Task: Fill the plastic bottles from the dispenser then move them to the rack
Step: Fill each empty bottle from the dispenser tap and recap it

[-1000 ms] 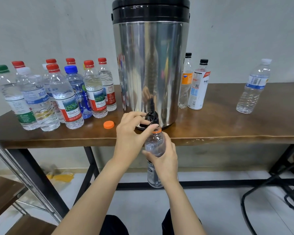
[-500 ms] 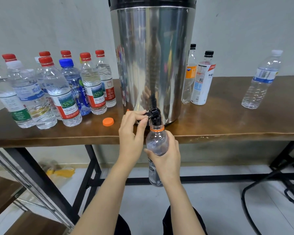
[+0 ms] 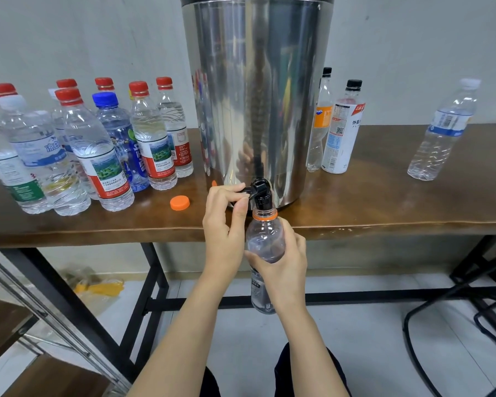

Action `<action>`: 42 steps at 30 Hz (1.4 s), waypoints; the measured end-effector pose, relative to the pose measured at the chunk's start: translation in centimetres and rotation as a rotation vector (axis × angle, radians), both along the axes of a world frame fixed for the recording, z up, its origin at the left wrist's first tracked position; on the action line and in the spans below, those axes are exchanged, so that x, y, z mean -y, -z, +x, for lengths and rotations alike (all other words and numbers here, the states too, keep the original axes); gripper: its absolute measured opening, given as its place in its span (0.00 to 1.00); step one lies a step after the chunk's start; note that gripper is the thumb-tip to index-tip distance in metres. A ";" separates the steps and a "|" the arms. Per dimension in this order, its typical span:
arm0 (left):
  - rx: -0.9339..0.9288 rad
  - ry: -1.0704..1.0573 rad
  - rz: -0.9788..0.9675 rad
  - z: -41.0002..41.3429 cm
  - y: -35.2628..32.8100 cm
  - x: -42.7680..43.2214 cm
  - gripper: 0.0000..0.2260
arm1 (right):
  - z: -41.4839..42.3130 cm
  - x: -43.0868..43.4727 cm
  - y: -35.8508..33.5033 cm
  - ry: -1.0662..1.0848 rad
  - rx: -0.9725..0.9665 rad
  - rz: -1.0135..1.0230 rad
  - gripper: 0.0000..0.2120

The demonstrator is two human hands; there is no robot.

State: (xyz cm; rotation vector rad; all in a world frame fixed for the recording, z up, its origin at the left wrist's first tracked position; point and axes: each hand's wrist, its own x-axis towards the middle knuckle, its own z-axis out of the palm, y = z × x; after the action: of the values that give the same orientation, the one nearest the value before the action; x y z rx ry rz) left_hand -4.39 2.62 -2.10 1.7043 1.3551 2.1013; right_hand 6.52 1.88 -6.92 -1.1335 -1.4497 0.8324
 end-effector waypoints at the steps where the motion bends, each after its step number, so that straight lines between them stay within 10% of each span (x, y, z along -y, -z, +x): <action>1: 0.002 0.004 -0.004 0.0 0.0 0.0 0.05 | 0.0 0.0 0.0 0.000 -0.005 0.002 0.38; 42: 0.055 0.031 -0.031 0.1 0.0 0.2 0.05 | -0.5 0.7 1.2 0.089 0.229 0.136 0.42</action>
State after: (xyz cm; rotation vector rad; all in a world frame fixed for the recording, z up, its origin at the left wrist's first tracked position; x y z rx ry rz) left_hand -4.25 2.43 -2.09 1.6330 1.3296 2.0834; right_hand 6.05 1.22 -8.07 -1.2094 -1.6052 0.5461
